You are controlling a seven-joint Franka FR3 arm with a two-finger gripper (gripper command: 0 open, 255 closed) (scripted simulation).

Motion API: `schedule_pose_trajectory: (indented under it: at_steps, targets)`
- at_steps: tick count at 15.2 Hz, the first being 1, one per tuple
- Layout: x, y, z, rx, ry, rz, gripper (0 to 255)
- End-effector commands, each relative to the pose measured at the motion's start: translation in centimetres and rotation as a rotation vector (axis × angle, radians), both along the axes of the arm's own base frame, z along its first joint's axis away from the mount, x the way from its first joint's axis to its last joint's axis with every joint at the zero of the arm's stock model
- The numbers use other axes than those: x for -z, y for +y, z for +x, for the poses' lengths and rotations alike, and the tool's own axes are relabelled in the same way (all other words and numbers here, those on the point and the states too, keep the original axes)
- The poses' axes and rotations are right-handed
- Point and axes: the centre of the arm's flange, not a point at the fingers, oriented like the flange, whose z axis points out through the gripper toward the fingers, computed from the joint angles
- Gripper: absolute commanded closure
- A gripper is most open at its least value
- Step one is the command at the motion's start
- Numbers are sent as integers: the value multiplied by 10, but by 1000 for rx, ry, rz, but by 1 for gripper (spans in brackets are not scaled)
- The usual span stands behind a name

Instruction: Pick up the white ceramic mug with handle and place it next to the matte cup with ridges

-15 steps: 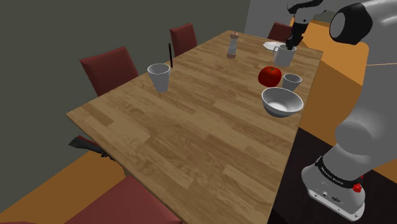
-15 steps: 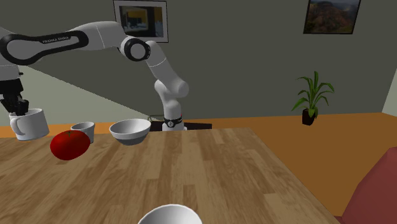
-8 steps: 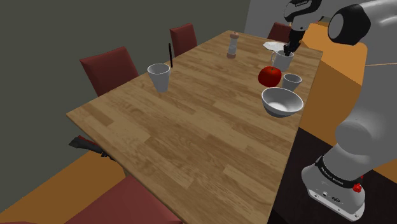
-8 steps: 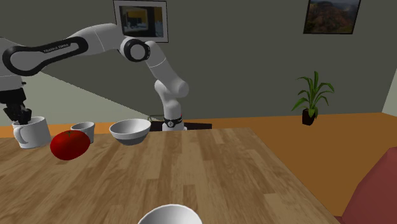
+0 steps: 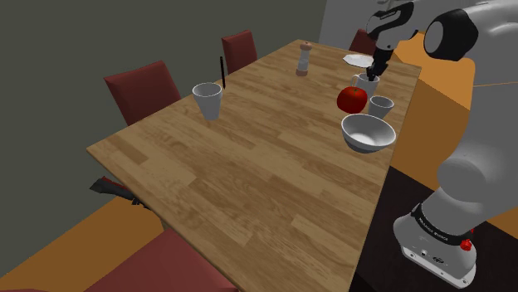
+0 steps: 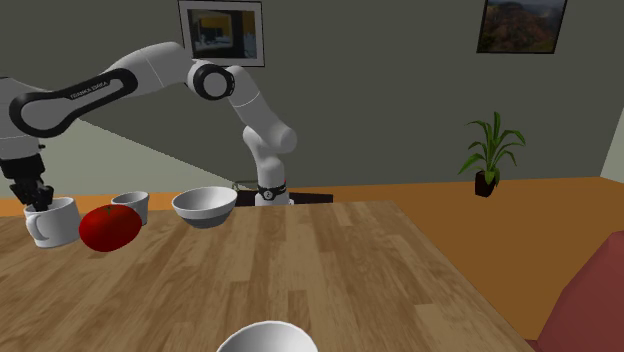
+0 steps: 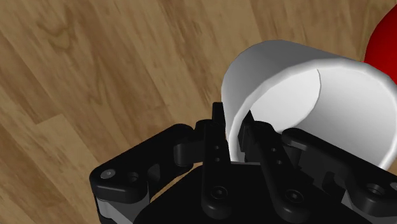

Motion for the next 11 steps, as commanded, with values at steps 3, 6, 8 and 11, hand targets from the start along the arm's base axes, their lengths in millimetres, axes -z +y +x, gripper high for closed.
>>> schedule_pose_trajectory:
  at_steps: [3, 6, 8, 11]
  targets:
    - [6, 0, -1, 0, -1, -1, 255]
    - [6, 0, -1, 0, -1, -1, 255]
    - [6, 0, -1, 0, -1, -1, 255]
    - [6, 0, -1, 0, -1, -1, 0]
